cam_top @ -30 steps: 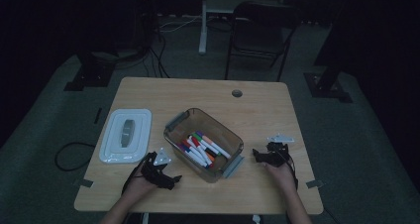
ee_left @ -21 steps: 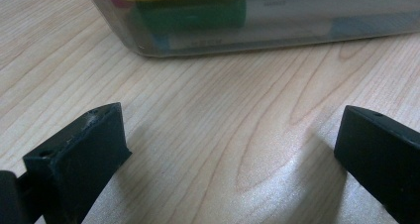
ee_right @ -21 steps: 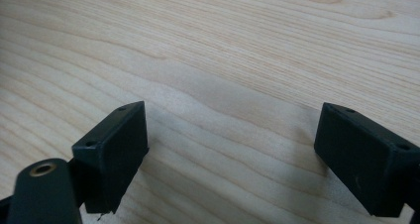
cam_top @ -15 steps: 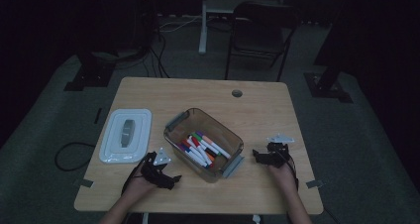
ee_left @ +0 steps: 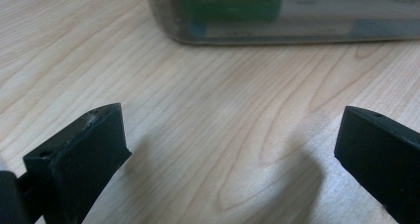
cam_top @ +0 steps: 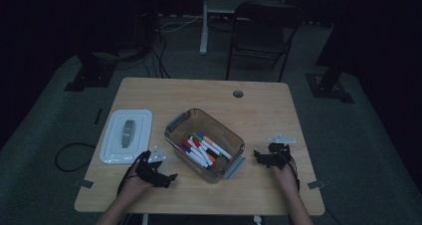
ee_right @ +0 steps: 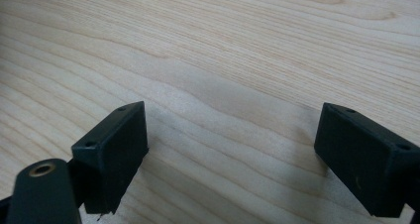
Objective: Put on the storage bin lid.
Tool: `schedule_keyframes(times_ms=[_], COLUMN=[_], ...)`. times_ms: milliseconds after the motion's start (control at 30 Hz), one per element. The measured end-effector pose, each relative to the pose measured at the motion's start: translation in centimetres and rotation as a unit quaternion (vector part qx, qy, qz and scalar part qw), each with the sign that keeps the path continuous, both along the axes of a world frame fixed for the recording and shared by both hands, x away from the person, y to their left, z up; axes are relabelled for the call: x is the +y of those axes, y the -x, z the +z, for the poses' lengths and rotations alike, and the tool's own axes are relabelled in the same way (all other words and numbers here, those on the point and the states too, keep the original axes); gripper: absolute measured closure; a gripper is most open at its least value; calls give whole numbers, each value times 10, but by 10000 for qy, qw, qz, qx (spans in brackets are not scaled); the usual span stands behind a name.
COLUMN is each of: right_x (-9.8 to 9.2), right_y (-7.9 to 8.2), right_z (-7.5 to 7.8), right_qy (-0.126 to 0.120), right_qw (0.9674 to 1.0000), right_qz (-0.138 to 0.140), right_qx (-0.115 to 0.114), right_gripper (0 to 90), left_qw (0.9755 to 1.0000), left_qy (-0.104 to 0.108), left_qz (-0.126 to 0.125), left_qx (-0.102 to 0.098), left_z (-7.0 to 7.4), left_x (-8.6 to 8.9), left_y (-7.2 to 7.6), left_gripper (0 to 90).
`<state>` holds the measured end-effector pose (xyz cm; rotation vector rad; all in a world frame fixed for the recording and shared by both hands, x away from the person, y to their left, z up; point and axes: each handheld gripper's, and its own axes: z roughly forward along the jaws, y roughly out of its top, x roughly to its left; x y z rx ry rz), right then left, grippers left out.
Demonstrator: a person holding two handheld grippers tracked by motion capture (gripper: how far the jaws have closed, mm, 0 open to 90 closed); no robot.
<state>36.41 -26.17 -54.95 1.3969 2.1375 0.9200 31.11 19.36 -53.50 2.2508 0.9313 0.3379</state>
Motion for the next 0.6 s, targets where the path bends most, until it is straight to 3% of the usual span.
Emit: schedule_keyframes(times_ms=[167, 300, 433, 467, 500, 567, 600], right_x=[0, 1, 1, 1, 1, 1, 1], right_y=[0, 0, 0, 0, 0, 0, 0], right_z=[0, 0, 0, 0, 0, 0, 0], right_qy=[-1, -5, -4, -4, -4, -7, -11], right_qw=[10000, 10000, 10000, 10000, 10000, 10000, 9999], right_qz=[1, 80, 96, 96, 96, 97, 106], right_qx=[1, 4, 5, 4, 4, 7, 3], right_gripper=[127, 129, 128, 129, 129, 128, 128], left_qw=[9997, 9980, 9933, 9907, 9907, 9884, 9850], left_qy=[127, 213, 360, 280, 280, 231, 227], left_qz=[188, 509, 925, 1135, 1135, 1291, 1474], left_qx=[-93, -318, -598, -699, -699, -767, -869], left_z=[8, 16, 26, 29, 29, 32, 34], left_x=[11, 22, 37, 43, 43, 50, 57], left_y=[0, -1, -1, -3, -3, -6, -8], left_gripper=[4, 4, 4, 4, 4, 4, 4])
